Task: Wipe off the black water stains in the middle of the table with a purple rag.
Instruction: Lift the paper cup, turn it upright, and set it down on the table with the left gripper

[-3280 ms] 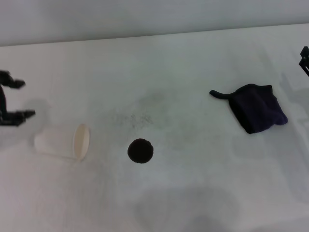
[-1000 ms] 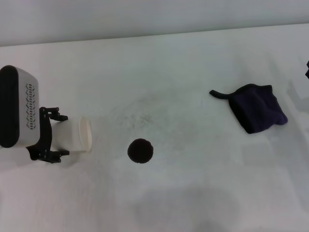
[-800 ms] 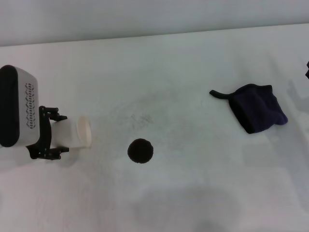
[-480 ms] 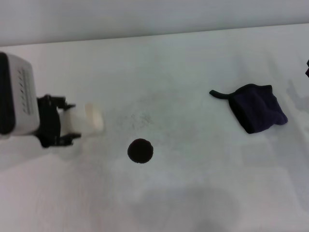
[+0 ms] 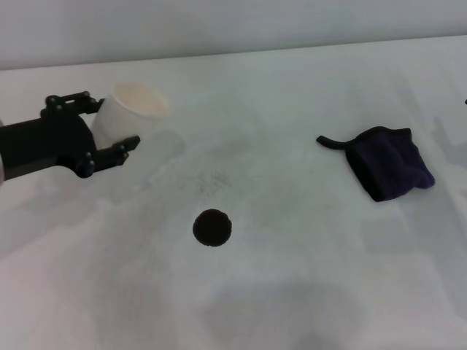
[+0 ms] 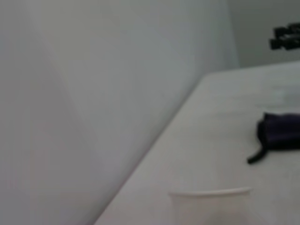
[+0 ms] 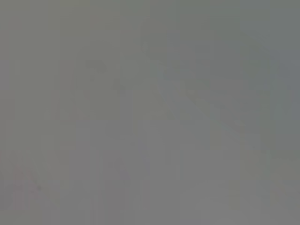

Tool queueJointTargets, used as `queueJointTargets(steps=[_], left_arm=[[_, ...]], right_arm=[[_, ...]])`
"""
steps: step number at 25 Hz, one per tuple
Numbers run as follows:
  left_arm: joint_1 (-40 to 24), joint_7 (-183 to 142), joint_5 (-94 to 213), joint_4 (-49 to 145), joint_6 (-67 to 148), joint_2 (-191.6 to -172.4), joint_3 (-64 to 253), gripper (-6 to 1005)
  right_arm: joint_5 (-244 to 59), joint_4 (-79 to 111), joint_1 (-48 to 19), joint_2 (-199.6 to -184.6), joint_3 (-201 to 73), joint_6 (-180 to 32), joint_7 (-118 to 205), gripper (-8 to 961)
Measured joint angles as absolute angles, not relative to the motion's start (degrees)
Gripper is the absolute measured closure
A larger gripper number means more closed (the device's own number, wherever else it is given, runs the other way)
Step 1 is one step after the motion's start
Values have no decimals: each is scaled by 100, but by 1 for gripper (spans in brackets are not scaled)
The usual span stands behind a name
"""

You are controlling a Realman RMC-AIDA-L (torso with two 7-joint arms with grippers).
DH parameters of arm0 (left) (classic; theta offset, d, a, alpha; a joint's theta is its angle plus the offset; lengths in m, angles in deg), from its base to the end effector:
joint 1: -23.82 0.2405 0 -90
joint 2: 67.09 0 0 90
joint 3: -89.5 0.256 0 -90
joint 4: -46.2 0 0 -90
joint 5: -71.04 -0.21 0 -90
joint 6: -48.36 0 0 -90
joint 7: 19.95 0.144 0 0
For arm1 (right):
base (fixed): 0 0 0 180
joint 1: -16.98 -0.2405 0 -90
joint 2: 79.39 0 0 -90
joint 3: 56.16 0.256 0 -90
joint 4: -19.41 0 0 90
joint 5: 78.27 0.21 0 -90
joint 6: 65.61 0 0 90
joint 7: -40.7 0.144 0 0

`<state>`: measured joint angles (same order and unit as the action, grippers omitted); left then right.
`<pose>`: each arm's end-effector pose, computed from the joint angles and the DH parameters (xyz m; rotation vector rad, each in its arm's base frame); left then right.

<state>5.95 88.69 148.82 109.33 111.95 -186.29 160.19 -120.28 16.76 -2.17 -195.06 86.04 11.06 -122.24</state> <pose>-0.2362 0.3501 0.0065 -2.5445 -0.0218 -0.2976 0.3924 0.2749 0.0365 -1.4549 0.6026 0.6535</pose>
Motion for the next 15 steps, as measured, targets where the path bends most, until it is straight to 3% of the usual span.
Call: queueJointTargets(steps=[15], left_arm=[[1308, 10071, 16615, 9419, 11009, -18633, 16004, 342]], right_arm=[[-12028, 1702, -192, -19490, 8605, 1349, -12232, 84]])
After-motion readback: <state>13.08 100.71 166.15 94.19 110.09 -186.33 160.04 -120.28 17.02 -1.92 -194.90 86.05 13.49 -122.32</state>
